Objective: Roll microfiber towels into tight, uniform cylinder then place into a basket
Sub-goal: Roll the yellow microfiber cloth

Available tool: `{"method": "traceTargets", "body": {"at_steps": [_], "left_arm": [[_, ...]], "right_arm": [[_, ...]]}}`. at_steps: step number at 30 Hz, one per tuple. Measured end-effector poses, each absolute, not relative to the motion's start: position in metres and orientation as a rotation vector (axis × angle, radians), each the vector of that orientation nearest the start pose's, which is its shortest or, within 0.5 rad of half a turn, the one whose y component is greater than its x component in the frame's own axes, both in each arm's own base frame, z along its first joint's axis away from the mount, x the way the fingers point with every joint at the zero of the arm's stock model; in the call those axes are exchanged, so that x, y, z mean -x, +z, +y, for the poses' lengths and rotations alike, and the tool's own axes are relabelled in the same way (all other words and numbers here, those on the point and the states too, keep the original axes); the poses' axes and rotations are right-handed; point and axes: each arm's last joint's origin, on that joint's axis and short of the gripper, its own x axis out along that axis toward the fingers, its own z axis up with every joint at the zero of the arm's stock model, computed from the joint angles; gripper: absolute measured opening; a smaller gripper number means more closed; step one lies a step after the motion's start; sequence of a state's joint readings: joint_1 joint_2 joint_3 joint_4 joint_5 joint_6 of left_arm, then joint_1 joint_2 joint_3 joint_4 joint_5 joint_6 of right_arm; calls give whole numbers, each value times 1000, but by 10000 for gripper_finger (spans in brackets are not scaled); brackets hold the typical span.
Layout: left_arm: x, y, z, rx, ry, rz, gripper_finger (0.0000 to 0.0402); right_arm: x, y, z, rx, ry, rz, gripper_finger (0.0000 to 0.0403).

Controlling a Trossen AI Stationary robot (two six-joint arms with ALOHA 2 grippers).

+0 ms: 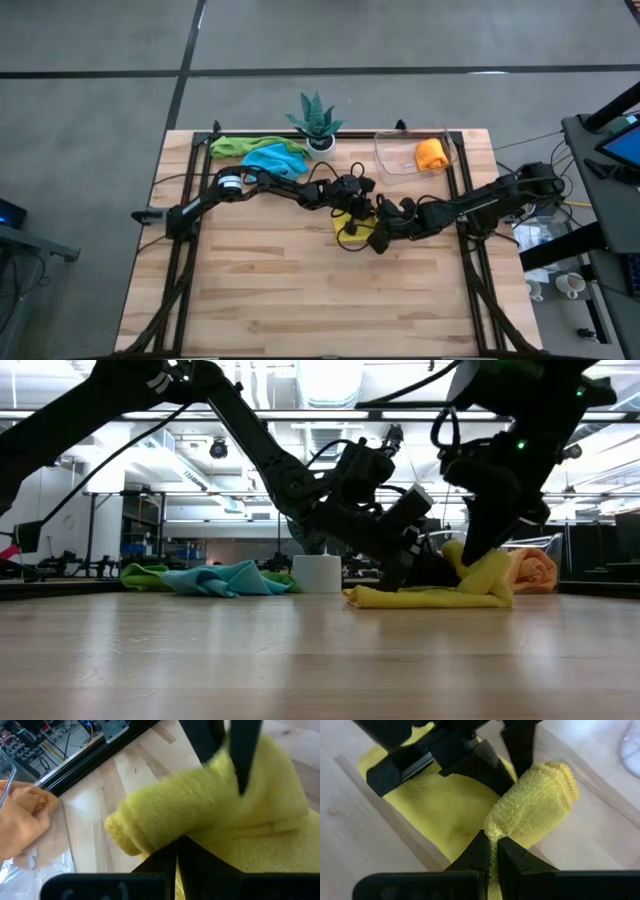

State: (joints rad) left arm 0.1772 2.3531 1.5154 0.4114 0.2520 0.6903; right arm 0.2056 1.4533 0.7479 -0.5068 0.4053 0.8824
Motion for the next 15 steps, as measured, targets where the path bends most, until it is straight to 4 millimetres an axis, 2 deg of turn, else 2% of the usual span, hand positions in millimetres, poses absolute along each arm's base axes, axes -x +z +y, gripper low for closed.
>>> {"method": "traceTargets", "body": {"at_steps": [7, 15], "left_arm": [[-495, 108, 83, -594, -186, 387, 0], [-493, 115, 89, -635, -33, 443, 0]], "right_arm": [[-249, 157, 38, -406, -642, 997, 11], [-250, 155, 38, -410, -640, 1001, 11]]}}
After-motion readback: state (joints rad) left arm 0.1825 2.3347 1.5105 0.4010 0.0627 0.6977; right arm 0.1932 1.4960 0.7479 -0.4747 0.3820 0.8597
